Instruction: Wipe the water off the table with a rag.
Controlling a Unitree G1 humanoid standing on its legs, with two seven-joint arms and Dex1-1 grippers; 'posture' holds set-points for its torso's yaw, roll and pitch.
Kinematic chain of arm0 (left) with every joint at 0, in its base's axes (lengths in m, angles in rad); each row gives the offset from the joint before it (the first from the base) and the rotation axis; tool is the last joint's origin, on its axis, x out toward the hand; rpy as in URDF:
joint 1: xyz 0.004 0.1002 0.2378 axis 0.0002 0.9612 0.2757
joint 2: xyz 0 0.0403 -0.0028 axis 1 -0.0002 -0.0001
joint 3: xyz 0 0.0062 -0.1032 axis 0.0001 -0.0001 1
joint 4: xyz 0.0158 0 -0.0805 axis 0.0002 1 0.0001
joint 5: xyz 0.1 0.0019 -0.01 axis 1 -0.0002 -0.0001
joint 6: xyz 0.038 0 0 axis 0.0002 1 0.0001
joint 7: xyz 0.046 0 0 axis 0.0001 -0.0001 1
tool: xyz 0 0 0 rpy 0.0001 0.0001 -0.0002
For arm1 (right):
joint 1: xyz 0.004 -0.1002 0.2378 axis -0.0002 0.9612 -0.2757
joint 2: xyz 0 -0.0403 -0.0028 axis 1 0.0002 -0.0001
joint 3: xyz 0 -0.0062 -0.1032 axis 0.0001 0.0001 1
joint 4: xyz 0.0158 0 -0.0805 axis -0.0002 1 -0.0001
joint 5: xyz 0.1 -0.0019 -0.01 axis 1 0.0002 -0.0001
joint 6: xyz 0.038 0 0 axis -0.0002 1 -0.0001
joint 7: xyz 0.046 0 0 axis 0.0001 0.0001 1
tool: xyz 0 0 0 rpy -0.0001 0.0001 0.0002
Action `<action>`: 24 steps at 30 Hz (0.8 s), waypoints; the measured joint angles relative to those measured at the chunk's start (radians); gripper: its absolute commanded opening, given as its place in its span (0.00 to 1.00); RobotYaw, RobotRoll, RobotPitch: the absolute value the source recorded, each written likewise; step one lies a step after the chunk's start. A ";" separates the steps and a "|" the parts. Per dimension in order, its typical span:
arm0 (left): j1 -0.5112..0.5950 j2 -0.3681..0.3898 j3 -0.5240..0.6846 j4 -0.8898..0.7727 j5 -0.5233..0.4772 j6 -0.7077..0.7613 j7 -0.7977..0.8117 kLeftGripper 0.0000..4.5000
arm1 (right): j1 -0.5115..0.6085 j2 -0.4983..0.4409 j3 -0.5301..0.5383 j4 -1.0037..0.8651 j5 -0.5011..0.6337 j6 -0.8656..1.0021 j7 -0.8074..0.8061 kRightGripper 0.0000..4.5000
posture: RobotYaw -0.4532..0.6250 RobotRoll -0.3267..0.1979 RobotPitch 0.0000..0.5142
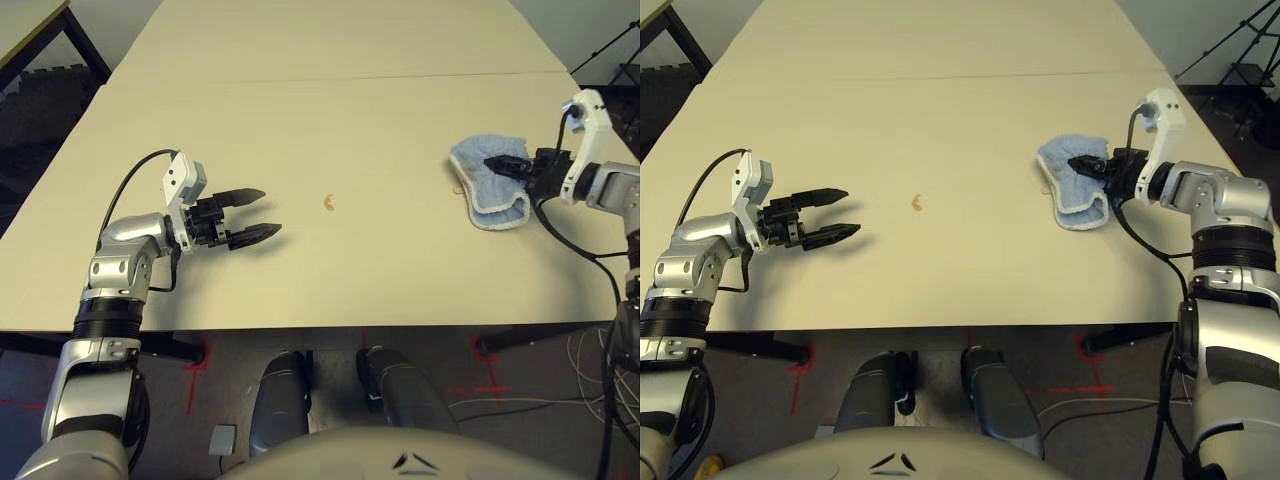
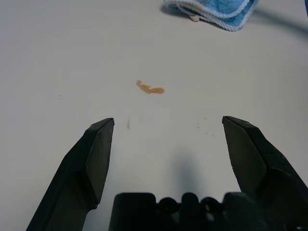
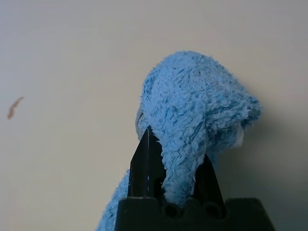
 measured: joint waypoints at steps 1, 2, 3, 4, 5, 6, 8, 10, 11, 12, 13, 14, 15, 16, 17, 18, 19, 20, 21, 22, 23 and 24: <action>-0.001 0.000 0.000 0.000 0.000 0.000 0.000 1.00 | -0.004 0.004 0.000 0.024 -0.014 -0.031 -0.011 0.00 | 0.25 0.62 0.22; -0.002 0.001 0.000 0.000 0.000 0.000 0.000 1.00 | -0.007 0.009 0.001 0.044 -0.027 -0.060 -0.023 0.00 | 0.25 0.62 0.22; -0.004 0.001 0.000 0.000 0.001 0.000 0.000 1.00 | -0.010 0.013 0.011 0.071 -0.052 -0.107 -0.041 0.02 | 0.25 0.62 0.22; -0.005 0.003 0.000 0.000 0.001 0.000 0.000 1.00 | -0.010 0.016 0.027 0.095 -0.077 -0.149 -0.056 0.02 | 0.25 0.62 0.22; -0.006 0.006 0.000 0.000 0.001 0.000 0.000 1.00 | -0.010 0.018 0.041 0.120 -0.108 -0.200 -0.072 0.16 | 0.25 0.62 0.22; -0.008 0.007 0.000 0.000 0.001 0.000 0.000 1.00 | -0.011 0.019 0.050 0.140 -0.130 -0.242 -0.084 0.23 | 0.25 0.62 0.22; -0.011 0.009 0.000 0.000 0.002 0.000 0.000 1.00 | -0.016 0.020 0.068 0.173 -0.165 -0.317 -0.104 0.38 | 0.25 0.62 0.22; -0.014 0.010 0.000 0.000 0.004 -0.003 0.001 1.00 | -0.021 0.020 0.071 0.194 -0.193 -0.374 -0.119 0.55 | 0.25 0.62 0.22; -0.016 0.011 0.000 0.001 0.006 -0.007 0.004 1.00 | -0.021 0.019 0.071 0.201 -0.202 -0.398 -0.125 0.63 | 0.25 0.62 0.23; -0.017 0.011 0.000 0.001 0.007 -0.013 0.010 1.00 | -0.021 0.016 0.071 0.205 -0.208 -0.424 -0.127 0.73 | 0.25 0.62 0.23; -0.018 0.011 0.000 0.002 0.008 -0.018 0.017 1.00 | -0.021 0.012 0.071 0.205 -0.212 -0.442 -0.127 0.81 | 0.25 0.62 0.23; -0.020 0.011 0.000 0.003 0.008 -0.024 0.025 1.00 | -0.021 0.004 0.069 0.205 -0.213 -0.457 -0.126 0.89 | 0.25 0.62 0.23; -0.022 0.011 0.001 0.007 0.009 -0.032 0.036 1.00 | -0.021 -0.009 0.065 0.205 -0.212 -0.473 -0.125 0.98 | 0.25 0.62 0.23; -0.023 0.011 0.005 0.012 0.010 -0.039 0.047 1.00 | -0.021 -0.023 0.057 0.205 -0.211 -0.488 -0.125 0.99 | 0.25 0.62 0.23; -0.025 0.009 0.013 0.025 0.010 -0.051 0.062 1.00 | -0.021 -0.035 0.042 0.204 -0.205 -0.505 -0.123 0.99 | 0.24 0.62 0.24; -0.028 0.006 0.024 0.041 0.013 -0.062 0.083 1.00 | -0.021 -0.046 0.022 0.201 -0.195 -0.523 -0.121 0.99 | 0.24 0.62 0.24; -0.032 0.002 0.035 0.052 0.018 -0.076 0.110 1.00 | -0.022 -0.056 0.000 0.201 -0.180 -0.540 -0.117 0.99 | 0.25 0.62 0.24; -0.039 -0.005 0.047 0.070 0.021 -0.094 0.142 1.00 | -0.023 -0.061 -0.029 0.200 -0.159 -0.566 -0.111 0.99 | 0.25 0.62 0.24; -0.048 -0.011 0.063 0.087 0.027 -0.108 0.177 1.00 | -0.029 -0.063 -0.061 0.198 -0.136 -0.588 -0.104 0.99 | 0.25 0.62 0.25; -0.060 -0.017 0.075 0.102 0.029 -0.123 0.213 1.00 | -0.034 -0.063 -0.095 0.196 -0.108 -0.602 -0.097 0.99 | 0.25 0.62 0.25; -0.072 -0.024 0.093 0.117 0.030 -0.136 0.259 1.00 | -0.037 -0.062 -0.128 0.189 -0.078 -0.617 -0.089 0.99 | 0.25 0.62 0.25; -0.077 -0.032 0.117 0.123 0.031 -0.144 0.303 1.00 | -0.037 -0.062 -0.148 0.181 -0.059 -0.629 -0.084 0.99 | 0.25 0.62 0.26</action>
